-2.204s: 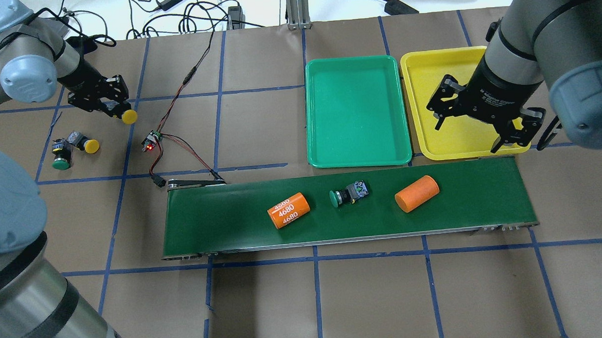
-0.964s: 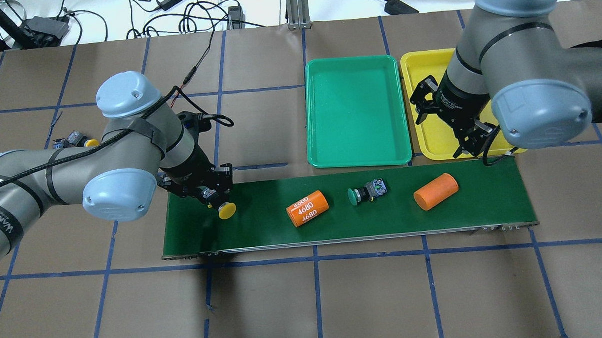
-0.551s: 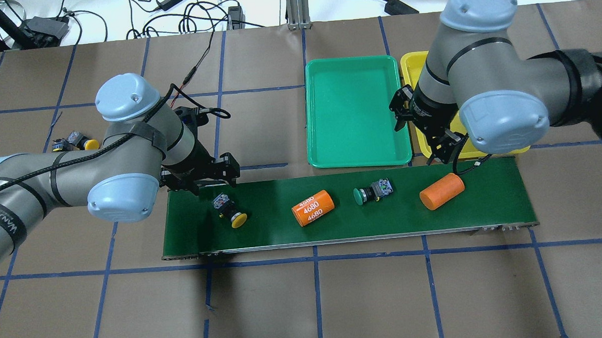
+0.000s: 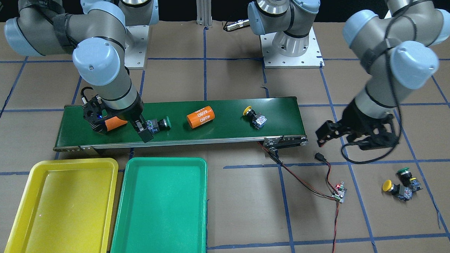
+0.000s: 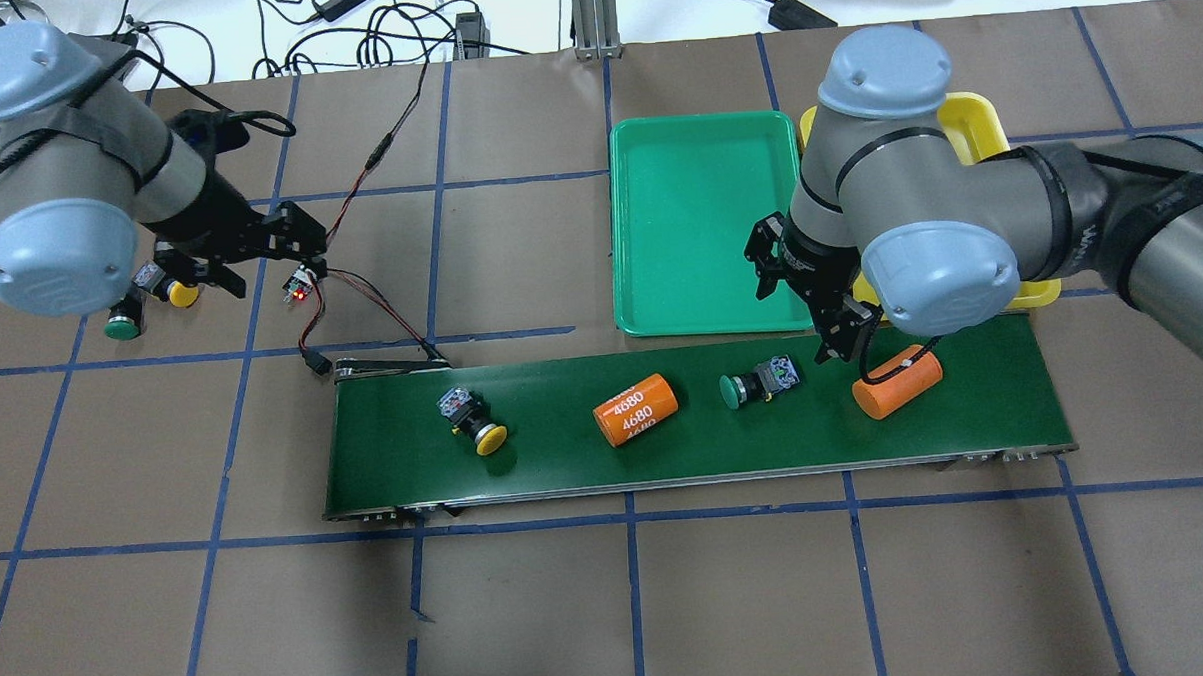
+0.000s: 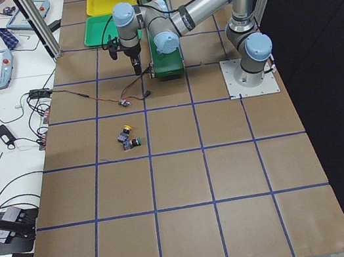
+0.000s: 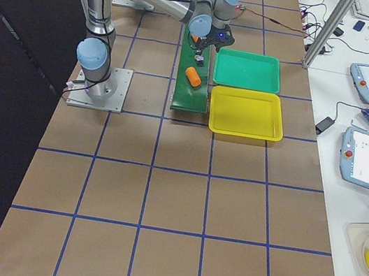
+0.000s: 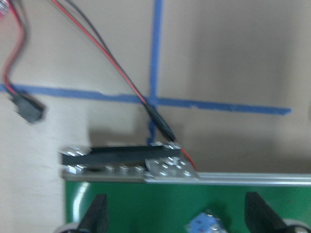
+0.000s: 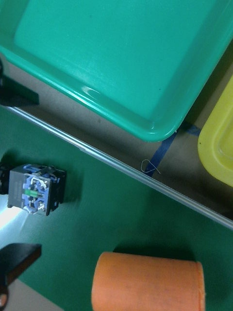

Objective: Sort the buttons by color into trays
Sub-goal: 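Carry green-cap button to green tray with right gripper while left picks button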

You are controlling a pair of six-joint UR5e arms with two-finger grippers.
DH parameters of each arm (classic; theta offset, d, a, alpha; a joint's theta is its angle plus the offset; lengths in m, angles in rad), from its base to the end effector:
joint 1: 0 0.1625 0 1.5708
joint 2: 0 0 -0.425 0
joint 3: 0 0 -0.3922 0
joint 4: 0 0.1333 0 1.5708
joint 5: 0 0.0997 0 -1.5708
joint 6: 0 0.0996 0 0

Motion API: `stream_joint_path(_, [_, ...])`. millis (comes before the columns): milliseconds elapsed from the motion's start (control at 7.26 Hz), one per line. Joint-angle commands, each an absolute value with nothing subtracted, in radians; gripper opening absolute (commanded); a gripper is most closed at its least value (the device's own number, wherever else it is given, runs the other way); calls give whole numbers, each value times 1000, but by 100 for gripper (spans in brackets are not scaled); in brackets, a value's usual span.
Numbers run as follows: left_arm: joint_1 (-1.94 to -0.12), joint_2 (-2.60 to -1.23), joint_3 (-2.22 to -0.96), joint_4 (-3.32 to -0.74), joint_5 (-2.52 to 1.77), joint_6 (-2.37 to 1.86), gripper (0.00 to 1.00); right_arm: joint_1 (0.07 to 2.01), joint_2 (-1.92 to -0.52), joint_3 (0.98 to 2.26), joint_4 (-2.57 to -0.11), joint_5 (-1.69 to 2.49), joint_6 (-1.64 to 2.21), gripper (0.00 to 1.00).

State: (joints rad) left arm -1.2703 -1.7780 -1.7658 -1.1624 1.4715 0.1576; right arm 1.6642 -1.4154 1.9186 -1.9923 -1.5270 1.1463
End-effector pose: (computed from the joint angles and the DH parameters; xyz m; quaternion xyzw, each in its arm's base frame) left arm 0.0256 -0.5664 0.3264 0.0711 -0.9962 0.0143 0.0476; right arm 0.1838 -0.4856 0.2859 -0.5027 -0.8632 -0.0459 0.0059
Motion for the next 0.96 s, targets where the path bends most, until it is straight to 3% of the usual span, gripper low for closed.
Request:
stream_joint_path(0, [-1099,-1964,-1576,-1161,1467,340,100,1664,-1391,2009,-2184,-1531,1150,100])
stream_joint_path(275, [-1010,-2104,-1446,-1163,1471,603,100,1663,-1396,2016,-2165,-1532,1154,100])
stream_joint_path(826, [-919,-2197,-1456,-1129,1471,818,100,1654,-1416,1979,-2083,-1549,1149,100])
